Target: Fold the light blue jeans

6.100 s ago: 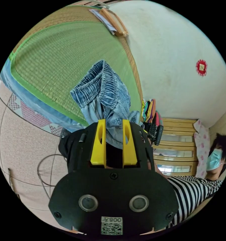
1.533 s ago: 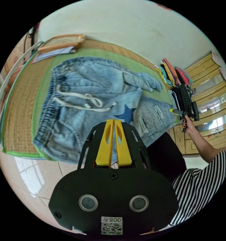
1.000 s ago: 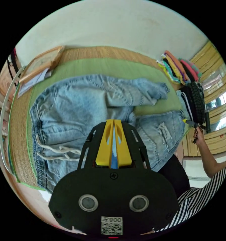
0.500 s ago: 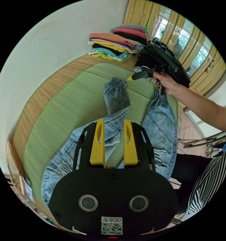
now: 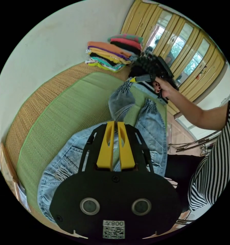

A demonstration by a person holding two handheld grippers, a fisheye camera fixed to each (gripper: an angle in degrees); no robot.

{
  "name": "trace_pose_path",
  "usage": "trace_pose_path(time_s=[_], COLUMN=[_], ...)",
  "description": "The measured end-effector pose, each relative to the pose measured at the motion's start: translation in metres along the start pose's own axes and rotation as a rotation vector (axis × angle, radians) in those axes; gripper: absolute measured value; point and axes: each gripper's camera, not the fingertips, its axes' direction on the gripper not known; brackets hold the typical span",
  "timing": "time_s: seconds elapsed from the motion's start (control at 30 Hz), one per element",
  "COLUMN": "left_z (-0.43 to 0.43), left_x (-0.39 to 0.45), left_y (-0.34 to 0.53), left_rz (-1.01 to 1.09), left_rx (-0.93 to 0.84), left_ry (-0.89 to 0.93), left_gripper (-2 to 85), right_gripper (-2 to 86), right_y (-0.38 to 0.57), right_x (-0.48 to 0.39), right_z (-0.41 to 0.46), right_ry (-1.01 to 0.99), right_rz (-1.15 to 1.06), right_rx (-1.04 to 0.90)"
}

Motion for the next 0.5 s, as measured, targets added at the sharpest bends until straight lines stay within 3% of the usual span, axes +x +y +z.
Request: trace_pose_path(time_s=[0.07, 0.17, 0.23, 0.3, 0.5], left_z=[-0.019, -0.031, -0.021, -0.009, 0.005], left_x=[-0.004, -0.021, -0.043, -0.056, -0.044], left_y=[-0.005, -0.024, -0.041, -0.049, -0.034], left_rz=[-0.008, -0.077, -0.182, -0.254, -0.262], left_rx=[0.066, 0.140, 0.138, 0.094, 0.026], left_ry=[0.036, 0.040, -0.013, -0.006, -0.093], left_gripper=[1.7, 0.9, 0.5, 0.3, 0.2], right_gripper=[0.3, 0.2, 0.1, 0.1, 0.0], right_y=[0.002, -0.015, -0.032, -0.039, -0.022], right_x=[-0.004, -0.002, 0.012, 0.018, -0.021], right_z=[-0.040, -0.067, -0.050, -0.026, 0.085], right_ry=[-0.053, 0.033, 0.167, 0.178, 0.255], right_rz=[0.006, 0.064, 0.155, 0.180, 0.018], right_rx=[0.083, 0.149, 0.139, 0.097, -0.086])
